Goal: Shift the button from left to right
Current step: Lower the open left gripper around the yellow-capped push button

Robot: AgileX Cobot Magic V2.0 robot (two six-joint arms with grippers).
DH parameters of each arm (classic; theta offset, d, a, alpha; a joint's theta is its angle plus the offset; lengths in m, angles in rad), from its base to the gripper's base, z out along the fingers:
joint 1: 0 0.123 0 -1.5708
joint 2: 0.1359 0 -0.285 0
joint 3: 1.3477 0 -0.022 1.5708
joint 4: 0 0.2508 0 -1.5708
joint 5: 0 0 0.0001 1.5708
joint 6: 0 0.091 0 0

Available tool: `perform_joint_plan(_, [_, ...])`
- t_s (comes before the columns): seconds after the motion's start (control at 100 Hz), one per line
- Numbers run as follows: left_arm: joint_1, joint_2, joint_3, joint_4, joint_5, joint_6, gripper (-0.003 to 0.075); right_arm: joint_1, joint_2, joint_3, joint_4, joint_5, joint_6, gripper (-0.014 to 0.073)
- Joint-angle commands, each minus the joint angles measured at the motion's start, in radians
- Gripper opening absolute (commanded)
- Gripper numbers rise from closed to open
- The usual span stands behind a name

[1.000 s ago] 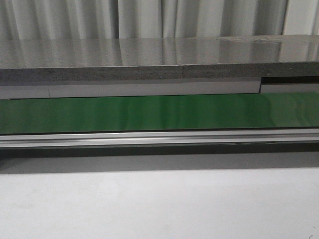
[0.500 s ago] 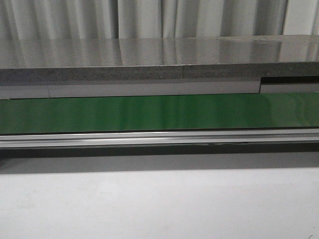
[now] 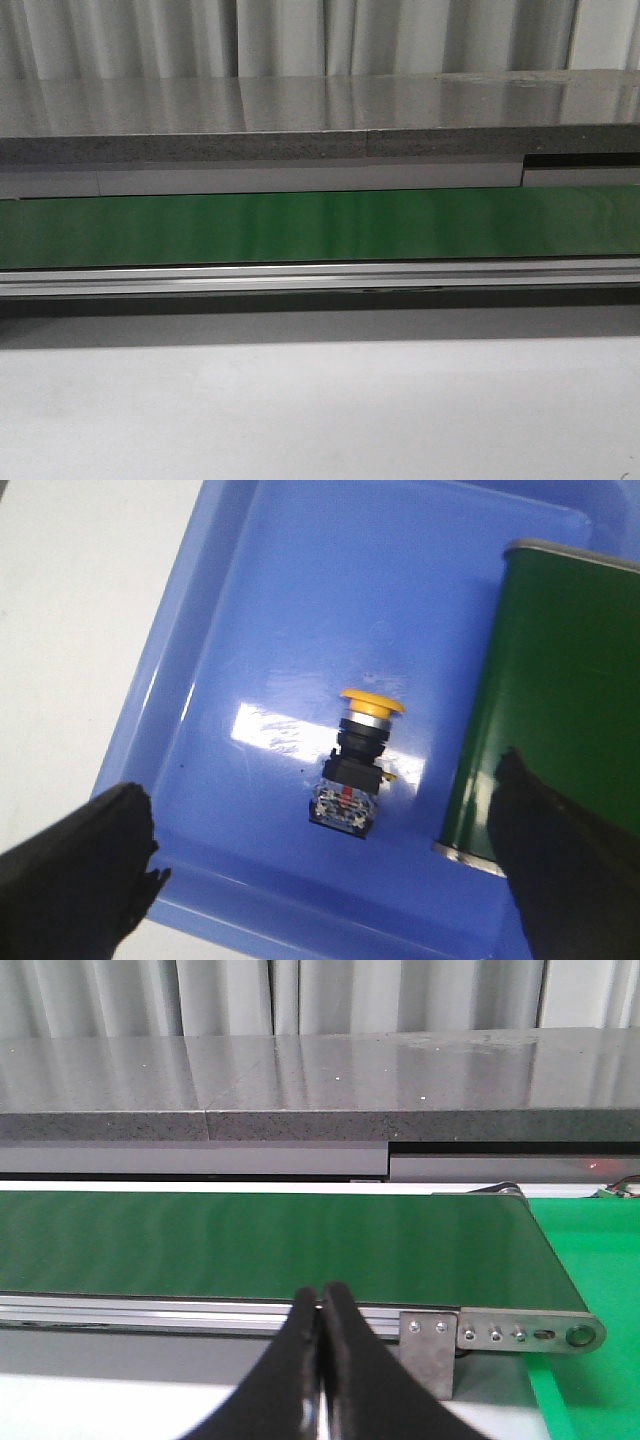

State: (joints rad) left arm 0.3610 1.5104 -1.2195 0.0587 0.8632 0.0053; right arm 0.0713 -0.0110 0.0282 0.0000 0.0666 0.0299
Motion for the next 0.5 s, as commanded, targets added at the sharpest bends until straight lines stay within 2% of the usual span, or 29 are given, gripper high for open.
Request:
perform_joint_plan(0.0, [0.012,0.061,-0.064,-0.008,-0.037,0.000,0.0651,0.000,-0.019,-0.018,-0.005,-0.077,-0.001,-0.0067])
perform_joint_plan(0.22, [0.011,0.225,-0.109,-0.026,-0.035,0.000,0.0651,0.000,-0.019,-0.018,-0.005,-0.077,-0.001,-0.0067])
perform_joint_plan(0.49, [0.011,0.299,-0.111,-0.050,-0.041,0.015,0.0651,0.000,-0.019,-0.018,-0.005,-0.077,-0.001,-0.0067])
